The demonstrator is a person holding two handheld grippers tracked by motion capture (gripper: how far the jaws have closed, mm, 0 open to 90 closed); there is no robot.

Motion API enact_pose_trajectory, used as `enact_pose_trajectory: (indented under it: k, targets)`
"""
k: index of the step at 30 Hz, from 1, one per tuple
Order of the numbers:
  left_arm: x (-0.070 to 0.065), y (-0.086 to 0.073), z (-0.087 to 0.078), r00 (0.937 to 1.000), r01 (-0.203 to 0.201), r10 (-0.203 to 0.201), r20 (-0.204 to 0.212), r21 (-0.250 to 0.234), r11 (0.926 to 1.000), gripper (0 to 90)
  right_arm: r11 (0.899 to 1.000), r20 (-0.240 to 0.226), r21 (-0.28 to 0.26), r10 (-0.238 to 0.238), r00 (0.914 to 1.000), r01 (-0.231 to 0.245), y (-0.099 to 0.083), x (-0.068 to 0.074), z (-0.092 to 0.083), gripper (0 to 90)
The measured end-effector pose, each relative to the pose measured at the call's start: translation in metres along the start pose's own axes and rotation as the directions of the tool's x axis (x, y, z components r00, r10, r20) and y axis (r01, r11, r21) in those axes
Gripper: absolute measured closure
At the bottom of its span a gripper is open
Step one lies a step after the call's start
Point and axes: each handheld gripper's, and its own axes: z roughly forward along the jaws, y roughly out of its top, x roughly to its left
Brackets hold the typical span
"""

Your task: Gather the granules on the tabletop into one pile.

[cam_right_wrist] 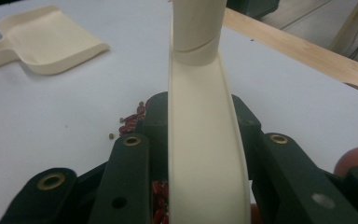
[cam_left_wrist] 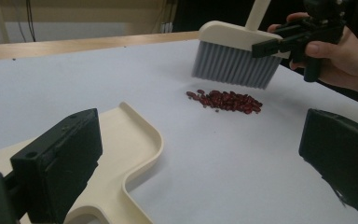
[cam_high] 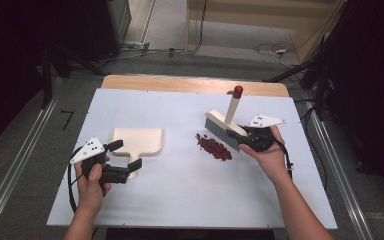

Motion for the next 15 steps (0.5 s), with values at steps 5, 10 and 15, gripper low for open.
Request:
enact_pose_trajectory:
  k: [5, 10, 15]
  targets:
    - [0.001, 0.0, -0.001, 1.0, 0.001, -0.001, 0.001, -0.004, 1.0, 0.0, 0.998, -0.02, 0.038, -0.054, 0.9984, 0.055, -0.001, -0.001, 0.018, 65.6]
    - [0.001, -0.001, -0.003, 1.0, 0.004, -0.004, 0.0, -0.007, 1.0, 0.0, 0.996, -0.079, 0.037, -0.083, 0.9934, 0.086, -0.001, 0.005, 0.013, 65.6]
    - [0.001, 0.0, -0.002, 1.0, 0.0, 0.0, -0.001, -0.005, 1.0, 0.0, 0.998, -0.045, 0.001, -0.064, 0.997, 0.064, 0.006, 0.008, 0.004, 65.5]
